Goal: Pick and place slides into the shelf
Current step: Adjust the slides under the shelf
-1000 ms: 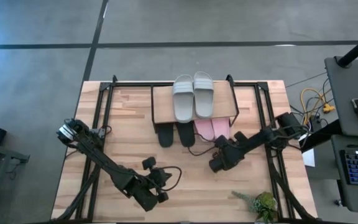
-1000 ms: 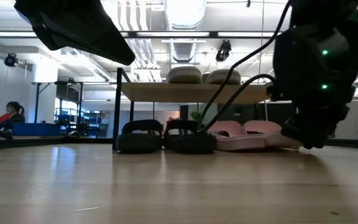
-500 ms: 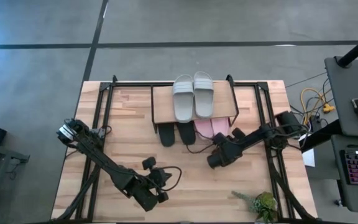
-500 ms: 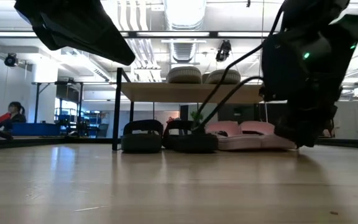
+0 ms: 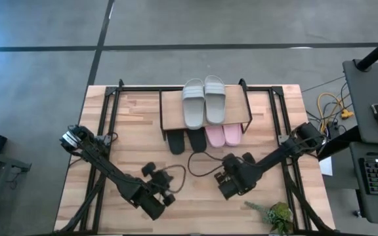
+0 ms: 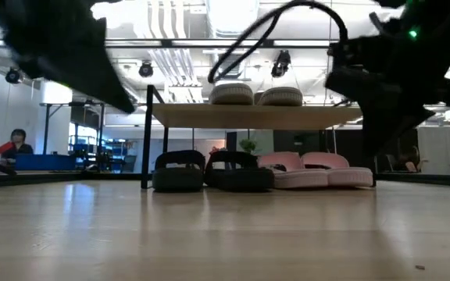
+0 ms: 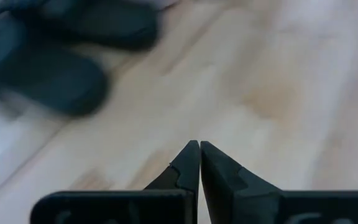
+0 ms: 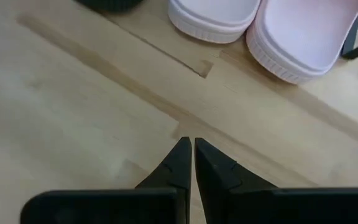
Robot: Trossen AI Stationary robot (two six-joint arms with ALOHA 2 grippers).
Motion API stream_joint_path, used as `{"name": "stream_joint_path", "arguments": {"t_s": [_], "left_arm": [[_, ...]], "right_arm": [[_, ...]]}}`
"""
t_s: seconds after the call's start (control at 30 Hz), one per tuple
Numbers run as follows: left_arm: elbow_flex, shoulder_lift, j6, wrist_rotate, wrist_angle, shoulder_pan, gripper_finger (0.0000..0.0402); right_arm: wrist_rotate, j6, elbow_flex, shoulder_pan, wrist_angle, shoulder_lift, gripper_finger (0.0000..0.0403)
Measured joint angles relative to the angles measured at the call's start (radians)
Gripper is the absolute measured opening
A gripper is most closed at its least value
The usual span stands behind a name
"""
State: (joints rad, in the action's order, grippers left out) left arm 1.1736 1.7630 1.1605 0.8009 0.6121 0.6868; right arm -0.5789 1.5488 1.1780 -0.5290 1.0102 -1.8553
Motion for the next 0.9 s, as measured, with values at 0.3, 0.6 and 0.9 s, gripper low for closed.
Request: {"name": "stream_joint_path", "arguments": {"t_s": [0.3,0.6,0.9], "left_arm": [[-0.003,-0.020,0.300,-0.041,0.366,0.007,0.0000],[-0.091,-0.058,0.300,-0.041,0.352,-0.008,0.0000],[-0.172,-0.079,0.300,-0.076,0.280,-0.079,0.0000]], "right_arm": [[-0.005,0.065,0.014,0.058,-0.060,-0.004,0.0013],[0.000,-0.111,-0.056,0.206,-0.229,-0.004,0.0013],[-0.024,-0.360,-0.086,0.316,-0.248,-0.004,0.0013]]}}
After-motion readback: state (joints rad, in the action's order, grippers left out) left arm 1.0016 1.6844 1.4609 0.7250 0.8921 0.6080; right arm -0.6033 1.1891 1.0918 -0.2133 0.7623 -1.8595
